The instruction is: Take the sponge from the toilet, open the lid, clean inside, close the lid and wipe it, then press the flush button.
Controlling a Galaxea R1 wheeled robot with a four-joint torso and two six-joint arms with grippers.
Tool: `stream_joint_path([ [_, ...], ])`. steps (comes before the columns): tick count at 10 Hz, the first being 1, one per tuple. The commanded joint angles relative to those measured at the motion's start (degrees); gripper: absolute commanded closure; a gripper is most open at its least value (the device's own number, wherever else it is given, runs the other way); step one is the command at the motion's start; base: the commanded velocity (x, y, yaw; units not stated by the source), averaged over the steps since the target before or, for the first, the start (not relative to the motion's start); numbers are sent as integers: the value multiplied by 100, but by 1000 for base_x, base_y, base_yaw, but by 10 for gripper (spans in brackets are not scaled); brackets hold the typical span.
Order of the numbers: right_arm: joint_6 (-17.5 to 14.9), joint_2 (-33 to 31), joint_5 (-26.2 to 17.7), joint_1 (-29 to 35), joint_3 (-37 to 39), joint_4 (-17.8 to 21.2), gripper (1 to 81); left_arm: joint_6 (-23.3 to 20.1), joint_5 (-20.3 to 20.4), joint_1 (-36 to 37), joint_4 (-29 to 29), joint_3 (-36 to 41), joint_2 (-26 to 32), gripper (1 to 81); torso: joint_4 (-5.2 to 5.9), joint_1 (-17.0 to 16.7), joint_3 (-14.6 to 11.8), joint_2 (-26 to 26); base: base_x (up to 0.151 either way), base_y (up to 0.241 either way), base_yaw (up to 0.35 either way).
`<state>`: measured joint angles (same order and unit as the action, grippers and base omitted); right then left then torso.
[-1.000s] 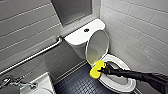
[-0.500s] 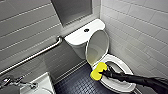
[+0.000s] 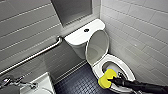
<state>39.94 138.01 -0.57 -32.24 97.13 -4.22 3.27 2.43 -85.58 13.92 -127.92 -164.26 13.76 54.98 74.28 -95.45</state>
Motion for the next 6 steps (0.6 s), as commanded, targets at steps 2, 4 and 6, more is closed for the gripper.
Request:
stream_joint_path([
  [2,5,-1157,-49,-155,-1100,-79,811,-19,-471,-201,137,91,68,10,0,0,0,0,0,0,0],
  [4,-3,-1763,100,-436,-1495,-79,811,-19,-462,-201,172,91,50,10,2,0,0,0,0,0,0],
  [6,-12,-2371,355,-736,-1708,-79,811,-19,-462,-201,172,91,59,10,2,0,0,0,0,0,0],
])
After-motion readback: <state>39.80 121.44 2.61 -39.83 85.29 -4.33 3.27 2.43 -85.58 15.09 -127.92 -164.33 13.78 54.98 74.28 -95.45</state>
